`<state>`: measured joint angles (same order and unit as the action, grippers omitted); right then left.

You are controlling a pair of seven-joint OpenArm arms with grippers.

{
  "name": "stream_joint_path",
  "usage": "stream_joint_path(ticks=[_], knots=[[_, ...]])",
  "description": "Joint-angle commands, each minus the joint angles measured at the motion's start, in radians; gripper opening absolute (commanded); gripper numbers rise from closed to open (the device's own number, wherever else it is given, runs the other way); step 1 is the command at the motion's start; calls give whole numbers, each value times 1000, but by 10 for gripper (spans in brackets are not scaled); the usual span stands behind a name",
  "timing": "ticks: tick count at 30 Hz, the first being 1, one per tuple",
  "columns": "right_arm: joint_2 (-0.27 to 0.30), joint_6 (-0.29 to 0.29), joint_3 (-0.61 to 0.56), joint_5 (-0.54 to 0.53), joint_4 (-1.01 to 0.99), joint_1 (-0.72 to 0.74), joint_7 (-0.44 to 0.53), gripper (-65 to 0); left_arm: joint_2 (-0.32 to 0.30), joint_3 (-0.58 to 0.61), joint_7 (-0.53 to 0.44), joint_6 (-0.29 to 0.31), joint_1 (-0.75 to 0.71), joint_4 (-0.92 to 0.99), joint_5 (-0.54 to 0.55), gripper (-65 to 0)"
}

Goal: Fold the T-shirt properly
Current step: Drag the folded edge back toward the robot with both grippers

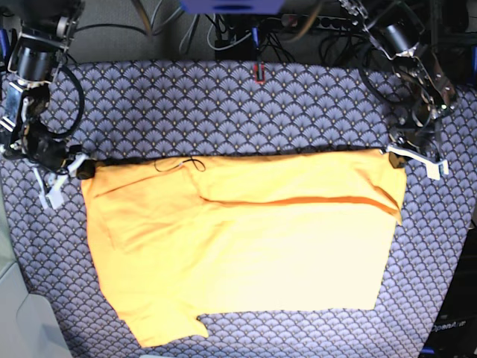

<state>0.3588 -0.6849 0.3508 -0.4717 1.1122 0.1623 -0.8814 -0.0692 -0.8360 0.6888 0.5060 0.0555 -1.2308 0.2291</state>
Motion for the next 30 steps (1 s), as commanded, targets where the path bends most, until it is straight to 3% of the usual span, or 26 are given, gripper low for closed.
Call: stream_joint_path(ticks=[1, 10, 14, 23, 30], knots=[[16, -13, 12, 12, 6, 3, -28, -650, -16, -4, 53, -10, -3, -7, -23, -650], [36, -13, 130, 12, 16, -22, -124, -650, -42, -1, 170, -8, -1, -128, -23, -650], [27, -13, 156, 12, 130, -91, -149, -650, -47, 1, 203, -8, -1, -134, -23, -650], [-70, -13, 204, 12, 483, -324, -161, -650, -48, 1, 205, -8, -30, -136, -23, -650], [-94, -13, 210, 11, 553, -402, -154, -650, -48, 1, 205, -8, -85, -208, -23, -650]])
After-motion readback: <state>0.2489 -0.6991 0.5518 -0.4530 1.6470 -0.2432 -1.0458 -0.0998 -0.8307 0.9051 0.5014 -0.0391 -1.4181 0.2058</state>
